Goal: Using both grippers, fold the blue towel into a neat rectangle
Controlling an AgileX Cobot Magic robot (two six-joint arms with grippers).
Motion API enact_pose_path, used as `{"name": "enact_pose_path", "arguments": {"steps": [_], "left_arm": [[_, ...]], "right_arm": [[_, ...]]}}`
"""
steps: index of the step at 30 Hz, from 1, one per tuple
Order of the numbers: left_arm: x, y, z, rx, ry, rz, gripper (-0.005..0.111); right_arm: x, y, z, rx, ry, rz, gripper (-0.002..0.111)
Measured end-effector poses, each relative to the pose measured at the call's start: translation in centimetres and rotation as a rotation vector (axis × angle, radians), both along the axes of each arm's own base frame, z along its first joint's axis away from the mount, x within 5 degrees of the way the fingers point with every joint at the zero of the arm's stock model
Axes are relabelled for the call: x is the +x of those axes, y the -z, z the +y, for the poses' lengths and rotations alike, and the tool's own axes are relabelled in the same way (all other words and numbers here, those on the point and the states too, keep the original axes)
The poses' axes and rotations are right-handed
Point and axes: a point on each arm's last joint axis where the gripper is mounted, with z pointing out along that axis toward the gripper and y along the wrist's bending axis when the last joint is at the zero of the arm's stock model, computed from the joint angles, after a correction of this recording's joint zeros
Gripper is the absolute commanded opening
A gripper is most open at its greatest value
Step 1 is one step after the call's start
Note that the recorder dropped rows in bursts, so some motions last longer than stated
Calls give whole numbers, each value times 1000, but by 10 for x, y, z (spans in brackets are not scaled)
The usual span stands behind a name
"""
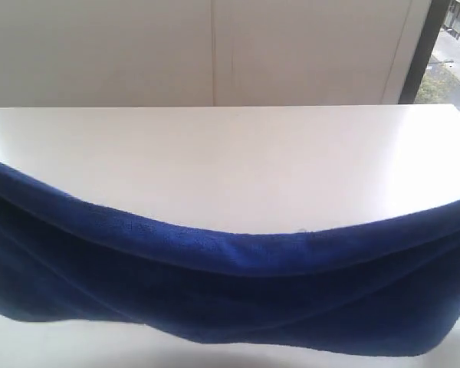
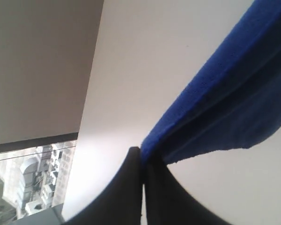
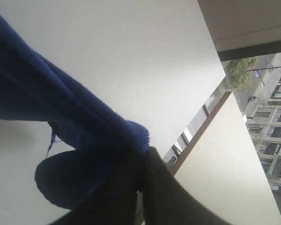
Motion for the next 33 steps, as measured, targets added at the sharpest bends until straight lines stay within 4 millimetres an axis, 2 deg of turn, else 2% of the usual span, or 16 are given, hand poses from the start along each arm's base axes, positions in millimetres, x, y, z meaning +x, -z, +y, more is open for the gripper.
{"name": "enact_pose_path", "arguments": {"steps": [6,13,16,20,24,28,33], "left_arm": [[-14,-4,14,-109,3,8,0],[-16,0,14,-136,-9,30,0],[-20,5,12,-164,12,80,0],[-23,8,15,-208,-8,100,0],[-31,12,22,-270,-25,119,0],[-32,23,28,-255,-51,110,0],[-24,48,28,-143,-100,95,0]], "right_arm": [[-12,2,0,28,5,56,0],[-6,7,3,31,-11,102,0],[-6,-1,3,41,-8,80,0],[-17,-14,1,72,11,7,0],[-26,-18,1,113,33,-34,0],[-24,-15,1,126,48,-20,0],[-5,0,4,116,58,74,0]]}}
